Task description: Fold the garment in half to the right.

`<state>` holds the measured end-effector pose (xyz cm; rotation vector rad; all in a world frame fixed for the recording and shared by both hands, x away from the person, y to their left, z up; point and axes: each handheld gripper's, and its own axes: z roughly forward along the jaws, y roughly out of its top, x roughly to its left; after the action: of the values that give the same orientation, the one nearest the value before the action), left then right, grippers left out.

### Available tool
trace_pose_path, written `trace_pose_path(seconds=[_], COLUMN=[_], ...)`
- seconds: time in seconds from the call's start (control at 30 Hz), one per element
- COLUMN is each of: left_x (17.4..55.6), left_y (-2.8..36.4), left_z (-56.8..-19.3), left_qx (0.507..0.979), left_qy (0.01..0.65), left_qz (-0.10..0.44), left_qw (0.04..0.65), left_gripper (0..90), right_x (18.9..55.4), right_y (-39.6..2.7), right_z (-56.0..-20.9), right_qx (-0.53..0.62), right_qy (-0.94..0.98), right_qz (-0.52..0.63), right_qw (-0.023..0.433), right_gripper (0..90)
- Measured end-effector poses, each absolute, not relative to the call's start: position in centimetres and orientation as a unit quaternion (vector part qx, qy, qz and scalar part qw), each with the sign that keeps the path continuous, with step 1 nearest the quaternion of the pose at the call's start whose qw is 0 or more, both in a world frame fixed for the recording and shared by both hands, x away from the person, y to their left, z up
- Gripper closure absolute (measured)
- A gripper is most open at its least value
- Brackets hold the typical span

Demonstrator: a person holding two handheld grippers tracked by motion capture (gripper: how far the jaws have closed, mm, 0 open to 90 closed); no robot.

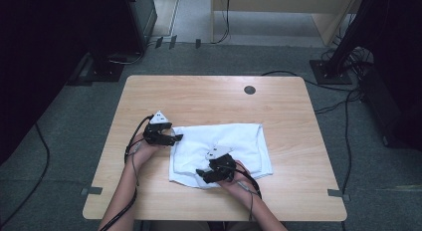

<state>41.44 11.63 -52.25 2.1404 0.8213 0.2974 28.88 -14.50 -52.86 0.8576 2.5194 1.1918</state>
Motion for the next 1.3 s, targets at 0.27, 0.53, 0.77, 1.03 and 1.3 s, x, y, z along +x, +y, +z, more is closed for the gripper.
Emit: trace_pose_path(seconds=[0.27, 0.53, 0.77, 1.03, 1.3], left_x=[41.5, 41.5, 41.5, 41.6, 41.9], left_y=[11.3, 10.7, 10.7, 10.7, 11.5], left_z=[-52.3, -52.3, -52.3, -52.3, -52.3], left_qx=[0.853, 0.852, 0.851, 0.847, 0.843], left_qy=[0.322, 0.324, 0.326, 0.335, 0.338], left_qz=[0.137, 0.139, 0.139, 0.138, 0.132], left_qw=[0.388, 0.387, 0.387, 0.389, 0.397], left_gripper=[24.3, 24.3, 24.3, 24.4, 27.0], right_x=[28.9, 28.7, 28.6, 28.8, 28.9], right_y=[-14.5, -14.0, -12.5, -12.0, -12.4], right_z=[-52.8, -51.5, -51.7, -52.3, -52.5], right_qx=[0.294, 0.312, 0.322, 0.316, 0.302], right_qy=[0.858, 0.848, 0.848, 0.857, 0.859], right_qz=[0.406, 0.412, 0.399, 0.383, 0.391], right_qw=[0.11, 0.122, 0.131, 0.137, 0.137], right_gripper=[25.7, 32.6, 39.1, 41.5, 43.0])
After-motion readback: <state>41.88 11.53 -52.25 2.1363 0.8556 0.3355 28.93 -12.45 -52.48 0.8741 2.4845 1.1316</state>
